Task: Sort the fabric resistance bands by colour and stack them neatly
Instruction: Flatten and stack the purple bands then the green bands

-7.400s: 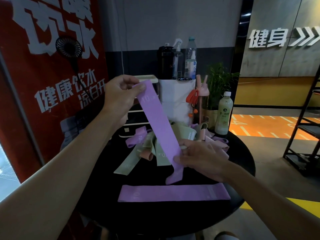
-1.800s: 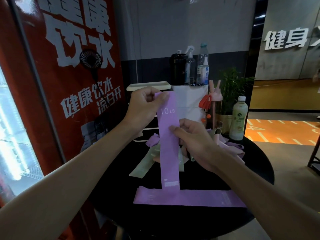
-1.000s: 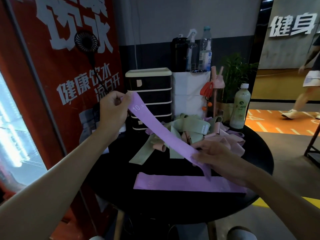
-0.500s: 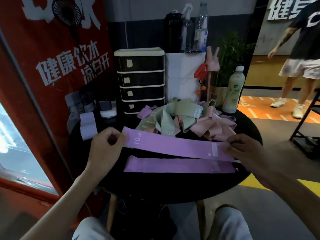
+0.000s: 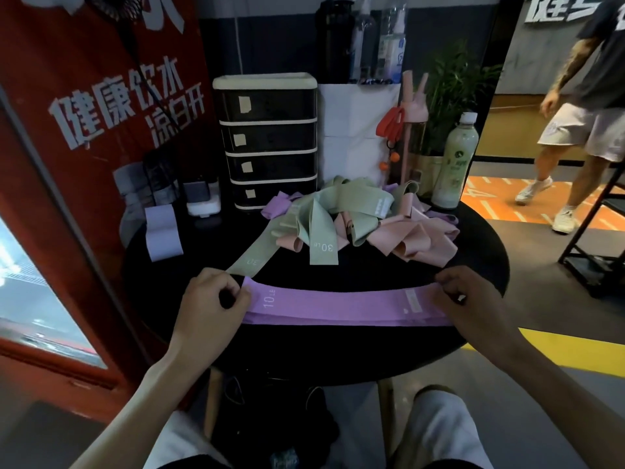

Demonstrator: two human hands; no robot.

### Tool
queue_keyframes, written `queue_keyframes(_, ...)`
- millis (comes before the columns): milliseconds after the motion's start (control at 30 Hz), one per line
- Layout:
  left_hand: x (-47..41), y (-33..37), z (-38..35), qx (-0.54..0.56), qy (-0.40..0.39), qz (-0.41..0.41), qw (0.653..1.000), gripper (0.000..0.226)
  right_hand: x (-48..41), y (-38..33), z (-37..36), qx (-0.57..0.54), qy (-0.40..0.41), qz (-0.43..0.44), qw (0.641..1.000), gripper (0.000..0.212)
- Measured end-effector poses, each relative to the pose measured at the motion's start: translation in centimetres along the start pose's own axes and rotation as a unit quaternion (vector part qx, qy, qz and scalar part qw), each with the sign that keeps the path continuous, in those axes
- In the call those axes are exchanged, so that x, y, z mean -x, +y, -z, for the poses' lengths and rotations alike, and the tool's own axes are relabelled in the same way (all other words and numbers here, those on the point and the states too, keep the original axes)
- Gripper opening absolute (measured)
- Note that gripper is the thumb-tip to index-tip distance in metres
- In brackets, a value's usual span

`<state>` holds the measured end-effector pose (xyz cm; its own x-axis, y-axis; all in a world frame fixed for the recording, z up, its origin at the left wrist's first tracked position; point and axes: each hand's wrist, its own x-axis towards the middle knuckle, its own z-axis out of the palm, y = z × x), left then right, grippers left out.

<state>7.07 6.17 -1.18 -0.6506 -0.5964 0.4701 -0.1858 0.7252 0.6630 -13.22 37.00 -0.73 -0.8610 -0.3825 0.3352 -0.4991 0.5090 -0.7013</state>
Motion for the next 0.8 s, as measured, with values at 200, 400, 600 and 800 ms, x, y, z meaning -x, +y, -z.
queue_keyframes(200,0.02,-0.16,-0.04,-0.016,-0.004,0.002,1.000,0.034,0.15,-0.07,-0.03,0.015,-0.010,-0.003,1.000,0.016)
queue_keyframes(400,0.06,-0.33,-0.22,-0.043,-0.011,-0.013,0.999,0.035,0.34,-0.35,0.27,0.022,-0.012,-0.006,1.000,0.015)
queue_keyframes(600,0.15,-0.72,-0.11,-0.079,-0.028,-0.015,0.996,0.036,0.42,-0.42,0.24,0.054,-0.020,0.007,0.998,0.019)
queue_keyframes(800,-0.08,-0.30,-0.25,-0.084,-0.033,-0.015,0.996,0.025,0.46,-0.31,0.19,0.070,-0.020,0.026,0.997,0.022)
